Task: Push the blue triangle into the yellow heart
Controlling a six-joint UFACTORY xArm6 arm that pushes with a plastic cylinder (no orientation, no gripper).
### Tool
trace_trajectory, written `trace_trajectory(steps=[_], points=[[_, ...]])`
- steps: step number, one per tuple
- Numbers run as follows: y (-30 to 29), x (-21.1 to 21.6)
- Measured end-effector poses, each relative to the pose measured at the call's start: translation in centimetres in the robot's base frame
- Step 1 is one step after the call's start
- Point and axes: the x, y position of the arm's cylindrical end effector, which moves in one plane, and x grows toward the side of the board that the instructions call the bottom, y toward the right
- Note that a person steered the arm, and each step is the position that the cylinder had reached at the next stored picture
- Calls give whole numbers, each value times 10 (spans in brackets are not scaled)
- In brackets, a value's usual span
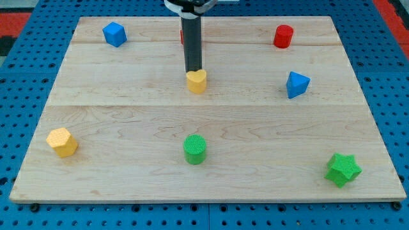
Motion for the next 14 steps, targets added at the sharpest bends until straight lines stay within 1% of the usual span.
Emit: trace_trajectory(steps=[1, 3, 4, 5, 6, 8, 9, 10, 11, 14], points=[[35, -7], [183, -11], [235, -27], [252, -20], [243, 22], [151, 26], [157, 43], [197, 67], [194, 82], [119, 72]])
